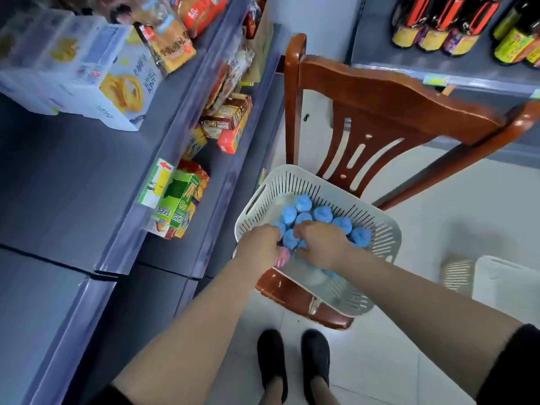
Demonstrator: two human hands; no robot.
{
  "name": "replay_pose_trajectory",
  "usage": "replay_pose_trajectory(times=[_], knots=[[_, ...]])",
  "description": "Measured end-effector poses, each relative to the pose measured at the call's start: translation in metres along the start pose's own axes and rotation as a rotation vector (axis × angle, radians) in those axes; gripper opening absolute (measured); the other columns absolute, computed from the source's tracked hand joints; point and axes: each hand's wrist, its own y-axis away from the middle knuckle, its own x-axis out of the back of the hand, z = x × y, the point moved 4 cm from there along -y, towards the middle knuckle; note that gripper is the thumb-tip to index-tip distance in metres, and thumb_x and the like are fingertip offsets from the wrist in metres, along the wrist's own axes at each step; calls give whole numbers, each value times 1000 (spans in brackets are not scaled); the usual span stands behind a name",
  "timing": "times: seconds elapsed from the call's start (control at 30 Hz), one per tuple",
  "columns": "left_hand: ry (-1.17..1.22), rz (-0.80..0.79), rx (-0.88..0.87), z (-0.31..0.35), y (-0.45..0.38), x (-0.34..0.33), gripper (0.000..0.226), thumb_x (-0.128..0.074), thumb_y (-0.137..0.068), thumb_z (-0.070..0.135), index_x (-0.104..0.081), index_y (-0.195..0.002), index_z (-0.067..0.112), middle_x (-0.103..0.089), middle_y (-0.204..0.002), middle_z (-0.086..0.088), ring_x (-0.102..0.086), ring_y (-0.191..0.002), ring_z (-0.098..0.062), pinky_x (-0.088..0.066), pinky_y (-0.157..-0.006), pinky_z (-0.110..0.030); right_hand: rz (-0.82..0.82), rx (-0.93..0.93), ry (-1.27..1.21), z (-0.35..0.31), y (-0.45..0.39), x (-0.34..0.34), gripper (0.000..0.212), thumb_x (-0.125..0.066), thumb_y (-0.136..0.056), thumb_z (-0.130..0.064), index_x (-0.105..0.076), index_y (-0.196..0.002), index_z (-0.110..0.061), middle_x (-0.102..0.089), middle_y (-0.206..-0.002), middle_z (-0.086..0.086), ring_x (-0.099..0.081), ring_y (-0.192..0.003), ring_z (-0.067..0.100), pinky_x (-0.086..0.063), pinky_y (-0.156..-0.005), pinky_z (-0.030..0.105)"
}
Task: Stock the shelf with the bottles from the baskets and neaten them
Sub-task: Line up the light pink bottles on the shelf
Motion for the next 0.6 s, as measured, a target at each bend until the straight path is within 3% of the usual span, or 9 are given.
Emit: replay_pose_trajectory(times=[0.1,0.2,0.33,0.4,0.6], knots=[[30,-12,31,-14,-27,-25,20,-55,-77,14,-65,-94,14,-62,-100,-6,-60,-97,-28,-51,-82,-35,-73,-23,-55,11,-21,-45,25,-50,-90,-22,-55,-112,-12,-57,-113,4,-56,-105,25,-37,-65,30],[2,-29,40,-20,-51,-48,22,-51,-82,15,-63,-100,9,-61,-102,-10,-59,-97,-31,-48,-78,-33,-125,-55,-125,16,-38,-79,26,-49,-89,-16,-56,-114,-11,-58,-114,6,-58,-104,27,-49,-73,34],[-61,-50,97,-24,-76,-68,26,-48,-86,16,-63,-106,8,-60,-105,-12,-58,-100,-32,-44,-77,-32,-197,-97,-150,22,-63,-112,24,-50,-90,-15,-55,-114,-12,-55,-120,6,-55,-111,28,-44,-78,32],[-56,-65,130,-28,-85,-79,24,-50,-87,18,-63,-105,10,-60,-104,-12,-58,-100,-31,-41,-75,-30,-189,-54,-158,21,-74,-124,17,-49,-92,-17,-57,-106,-17,-56,-118,5,-55,-111,25,-41,-77,30],[-53,-95,181,-45,-97,-105,23,-53,-89,22,-61,-109,14,-62,-109,-8,-59,-103,-31,-46,-82,-34,-120,-37,-207,15,-94,-159,25,-43,-96,-13,-57,-116,-12,-60,-118,7,-57,-107,25,-41,-76,28]])
